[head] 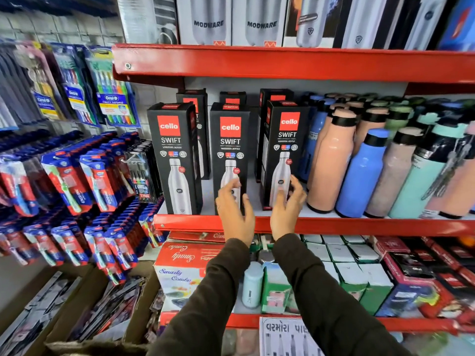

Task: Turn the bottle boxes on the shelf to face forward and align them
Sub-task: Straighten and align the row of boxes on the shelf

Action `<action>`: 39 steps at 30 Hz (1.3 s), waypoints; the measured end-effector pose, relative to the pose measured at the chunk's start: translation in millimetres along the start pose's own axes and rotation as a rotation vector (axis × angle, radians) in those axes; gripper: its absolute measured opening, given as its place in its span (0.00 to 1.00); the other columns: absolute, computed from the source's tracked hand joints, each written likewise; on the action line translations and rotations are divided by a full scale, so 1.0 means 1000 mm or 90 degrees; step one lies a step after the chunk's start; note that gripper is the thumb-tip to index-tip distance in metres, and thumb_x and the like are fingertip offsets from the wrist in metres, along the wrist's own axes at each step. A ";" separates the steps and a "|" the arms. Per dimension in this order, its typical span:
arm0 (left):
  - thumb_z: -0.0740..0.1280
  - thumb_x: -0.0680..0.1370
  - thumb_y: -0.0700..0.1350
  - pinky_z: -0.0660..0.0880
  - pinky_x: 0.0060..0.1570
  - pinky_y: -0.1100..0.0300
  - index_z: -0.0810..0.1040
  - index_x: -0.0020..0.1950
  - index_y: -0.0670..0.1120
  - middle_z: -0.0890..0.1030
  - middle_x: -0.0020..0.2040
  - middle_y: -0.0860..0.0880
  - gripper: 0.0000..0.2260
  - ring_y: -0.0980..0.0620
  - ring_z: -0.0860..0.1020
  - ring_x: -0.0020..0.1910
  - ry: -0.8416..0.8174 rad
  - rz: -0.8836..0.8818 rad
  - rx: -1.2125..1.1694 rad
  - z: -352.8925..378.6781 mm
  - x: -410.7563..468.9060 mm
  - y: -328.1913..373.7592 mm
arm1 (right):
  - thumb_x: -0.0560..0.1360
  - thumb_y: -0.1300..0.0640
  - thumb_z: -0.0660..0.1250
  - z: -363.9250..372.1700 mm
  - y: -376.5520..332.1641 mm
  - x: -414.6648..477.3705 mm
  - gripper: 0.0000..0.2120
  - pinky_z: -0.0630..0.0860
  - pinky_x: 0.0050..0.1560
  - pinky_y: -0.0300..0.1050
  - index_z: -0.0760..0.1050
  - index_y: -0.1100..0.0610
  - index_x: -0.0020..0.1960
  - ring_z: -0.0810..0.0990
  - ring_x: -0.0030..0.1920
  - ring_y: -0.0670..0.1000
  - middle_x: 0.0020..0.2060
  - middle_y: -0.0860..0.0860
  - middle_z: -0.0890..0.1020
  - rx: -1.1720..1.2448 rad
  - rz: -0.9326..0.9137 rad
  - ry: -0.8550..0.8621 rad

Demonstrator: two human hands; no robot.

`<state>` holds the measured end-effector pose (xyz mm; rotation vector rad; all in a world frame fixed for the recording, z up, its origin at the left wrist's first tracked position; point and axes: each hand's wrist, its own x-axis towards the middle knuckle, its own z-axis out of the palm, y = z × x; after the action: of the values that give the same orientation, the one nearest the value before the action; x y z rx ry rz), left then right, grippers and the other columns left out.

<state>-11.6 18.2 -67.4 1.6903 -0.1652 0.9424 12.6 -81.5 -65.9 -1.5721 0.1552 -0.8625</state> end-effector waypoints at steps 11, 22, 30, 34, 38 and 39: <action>0.54 0.82 0.38 0.49 0.72 0.69 0.53 0.78 0.41 0.57 0.79 0.45 0.24 0.50 0.55 0.79 -0.267 -0.152 -0.013 0.086 0.030 0.002 | 0.83 0.59 0.53 -0.029 0.012 0.073 0.23 0.53 0.70 0.36 0.56 0.58 0.78 0.58 0.78 0.53 0.78 0.54 0.60 -0.045 0.123 -0.206; 0.60 0.82 0.49 0.66 0.66 0.62 0.65 0.75 0.51 0.75 0.70 0.46 0.21 0.49 0.73 0.69 -0.237 -0.245 -0.047 0.077 0.032 -0.005 | 0.81 0.56 0.60 -0.041 0.013 0.072 0.23 0.64 0.72 0.47 0.62 0.59 0.75 0.68 0.73 0.56 0.73 0.57 0.69 -0.079 0.105 -0.224; 0.61 0.81 0.50 0.71 0.68 0.54 0.69 0.72 0.51 0.78 0.67 0.47 0.19 0.49 0.76 0.65 -0.191 -0.226 -0.027 0.062 0.018 0.000 | 0.80 0.53 0.62 -0.051 0.012 0.054 0.21 0.70 0.69 0.49 0.67 0.56 0.72 0.73 0.68 0.54 0.68 0.56 0.74 -0.068 0.079 -0.219; 0.61 0.81 0.50 0.70 0.69 0.55 0.69 0.73 0.50 0.77 0.68 0.48 0.19 0.51 0.76 0.66 -0.195 -0.219 -0.040 0.054 0.010 0.006 | 0.80 0.53 0.62 -0.057 0.009 0.045 0.21 0.70 0.68 0.46 0.67 0.54 0.72 0.74 0.68 0.53 0.69 0.55 0.74 -0.067 0.071 -0.219; 0.61 0.81 0.49 0.69 0.70 0.57 0.69 0.73 0.50 0.76 0.69 0.48 0.19 0.51 0.75 0.67 -0.202 -0.218 -0.044 0.049 0.007 0.010 | 0.81 0.55 0.62 -0.059 0.002 0.040 0.20 0.68 0.62 0.39 0.68 0.55 0.71 0.74 0.67 0.51 0.68 0.53 0.74 -0.065 0.065 -0.211; 0.61 0.81 0.49 0.69 0.69 0.58 0.69 0.73 0.50 0.76 0.69 0.48 0.19 0.51 0.74 0.68 -0.207 -0.219 -0.043 0.048 0.007 0.012 | 0.81 0.55 0.62 -0.060 -0.002 0.038 0.19 0.68 0.62 0.39 0.68 0.55 0.71 0.74 0.66 0.50 0.68 0.53 0.74 -0.071 0.068 -0.212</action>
<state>10.0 -25.1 -55.7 1.7303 -0.1146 0.4002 3.2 -150.6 -51.1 -1.7711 0.0476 -0.5062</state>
